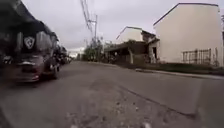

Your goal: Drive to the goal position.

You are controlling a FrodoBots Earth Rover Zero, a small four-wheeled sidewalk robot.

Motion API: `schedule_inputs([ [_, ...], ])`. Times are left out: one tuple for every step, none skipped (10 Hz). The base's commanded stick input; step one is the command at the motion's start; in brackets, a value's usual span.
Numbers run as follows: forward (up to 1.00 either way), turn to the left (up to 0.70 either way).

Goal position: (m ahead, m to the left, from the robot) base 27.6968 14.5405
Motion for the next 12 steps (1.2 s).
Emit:
schedule_inputs([
  [0.70, 0.00],
  [0.70, 0.00],
  [0.70, 0.00],
  [0.70, 0.00],
  [0.70, 0.00],
  [0.70, 0.00],
  [0.70, 0.26],
  [0.70, 0.31],
  [0.70, 0.34],
  [0.70, 0.05],
  [0.70, 0.00],
  [0.70, 0.00],
])
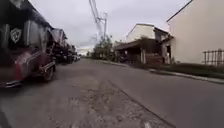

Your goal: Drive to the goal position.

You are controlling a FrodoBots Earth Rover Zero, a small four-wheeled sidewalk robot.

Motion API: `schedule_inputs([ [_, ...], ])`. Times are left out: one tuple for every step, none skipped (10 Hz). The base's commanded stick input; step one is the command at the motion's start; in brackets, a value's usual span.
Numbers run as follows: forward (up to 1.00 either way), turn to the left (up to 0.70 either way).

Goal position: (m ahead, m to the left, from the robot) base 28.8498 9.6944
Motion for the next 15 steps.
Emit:
schedule_inputs([
  [0.70, 0.00],
  [0.70, 0.00],
  [0.70, 0.00],
  [0.70, 0.00],
  [0.70, 0.00],
  [0.70, 0.00],
  [0.70, 0.00],
  [0.70, 0.00],
  [0.70, 0.00],
  [0.70, 0.00],
  [0.70, 0.00],
  [0.70, 0.00],
  [0.70, 0.00],
  [0.70, 0.00],
  [0.70, 0.18],
])
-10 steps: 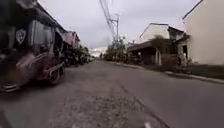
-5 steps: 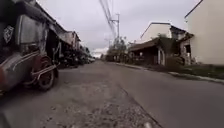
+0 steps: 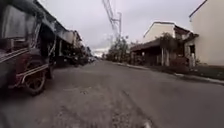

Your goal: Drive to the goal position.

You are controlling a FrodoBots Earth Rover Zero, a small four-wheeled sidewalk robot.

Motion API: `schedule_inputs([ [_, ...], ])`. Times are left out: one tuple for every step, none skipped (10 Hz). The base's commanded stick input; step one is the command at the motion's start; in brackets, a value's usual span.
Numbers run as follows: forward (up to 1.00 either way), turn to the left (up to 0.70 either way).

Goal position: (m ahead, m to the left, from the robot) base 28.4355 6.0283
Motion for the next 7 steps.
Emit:
schedule_inputs([
  [0.70, 0.35],
  [0.70, 0.35],
  [0.70, 0.02],
  [0.70, 0.00],
  [0.70, 0.00],
  [0.70, 0.00],
  [0.70, 0.00],
])
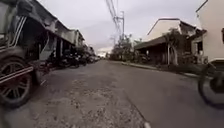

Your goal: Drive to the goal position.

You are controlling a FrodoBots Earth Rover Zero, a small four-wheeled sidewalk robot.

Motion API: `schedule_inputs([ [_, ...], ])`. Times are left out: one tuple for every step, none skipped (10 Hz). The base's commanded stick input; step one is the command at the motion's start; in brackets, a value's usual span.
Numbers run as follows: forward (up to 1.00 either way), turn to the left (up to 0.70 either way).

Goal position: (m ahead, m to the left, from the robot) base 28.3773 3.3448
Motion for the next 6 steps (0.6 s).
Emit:
schedule_inputs([
  [0.70, 0.00],
  [0.70, 0.00],
  [0.70, 0.00],
  [0.70, 0.00],
  [0.70, 0.00],
  [0.70, 0.00],
])
